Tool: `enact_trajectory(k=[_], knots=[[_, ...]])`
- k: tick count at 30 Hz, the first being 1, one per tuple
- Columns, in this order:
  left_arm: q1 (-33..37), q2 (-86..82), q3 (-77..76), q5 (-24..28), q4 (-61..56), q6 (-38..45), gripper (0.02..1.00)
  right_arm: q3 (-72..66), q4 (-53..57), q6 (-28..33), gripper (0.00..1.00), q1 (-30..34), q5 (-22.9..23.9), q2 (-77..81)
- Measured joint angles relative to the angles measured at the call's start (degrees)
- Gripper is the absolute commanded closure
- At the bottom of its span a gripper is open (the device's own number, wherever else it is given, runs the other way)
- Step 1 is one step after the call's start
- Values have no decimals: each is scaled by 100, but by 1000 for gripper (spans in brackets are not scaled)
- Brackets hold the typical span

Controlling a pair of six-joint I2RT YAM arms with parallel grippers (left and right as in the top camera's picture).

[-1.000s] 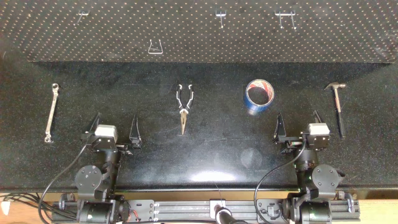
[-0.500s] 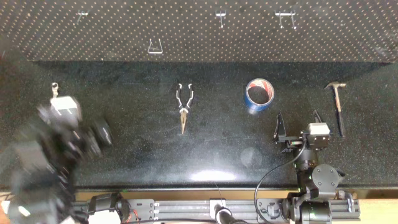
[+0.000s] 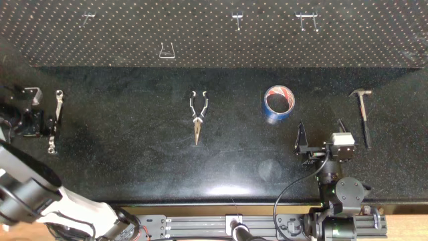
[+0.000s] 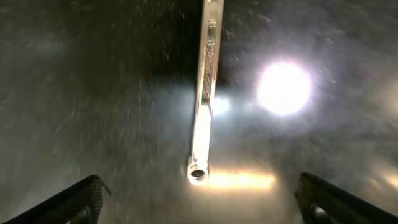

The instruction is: Place Tools Onto Pegboard

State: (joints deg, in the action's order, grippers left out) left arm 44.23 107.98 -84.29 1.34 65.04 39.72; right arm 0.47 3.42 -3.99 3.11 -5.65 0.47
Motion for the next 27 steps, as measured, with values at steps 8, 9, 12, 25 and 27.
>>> enact_trajectory(k=[8,9,12,25,27], knots=[[-520,848,4,-391,-525,-55,23,0,0,0,27,0,0,0],[-516,848,4,-527,-551,-98,23,0,0,2,27,0,0,0],[-516,848,7,-533,-553,-101,23,0,0,0,27,0,0,0],[-516,831,251,-343,-815,-295,989,0,0,0,27,0,0,0],[-518,625,369,-365,-782,-640,989,0,0,0,27,0,0,0]])
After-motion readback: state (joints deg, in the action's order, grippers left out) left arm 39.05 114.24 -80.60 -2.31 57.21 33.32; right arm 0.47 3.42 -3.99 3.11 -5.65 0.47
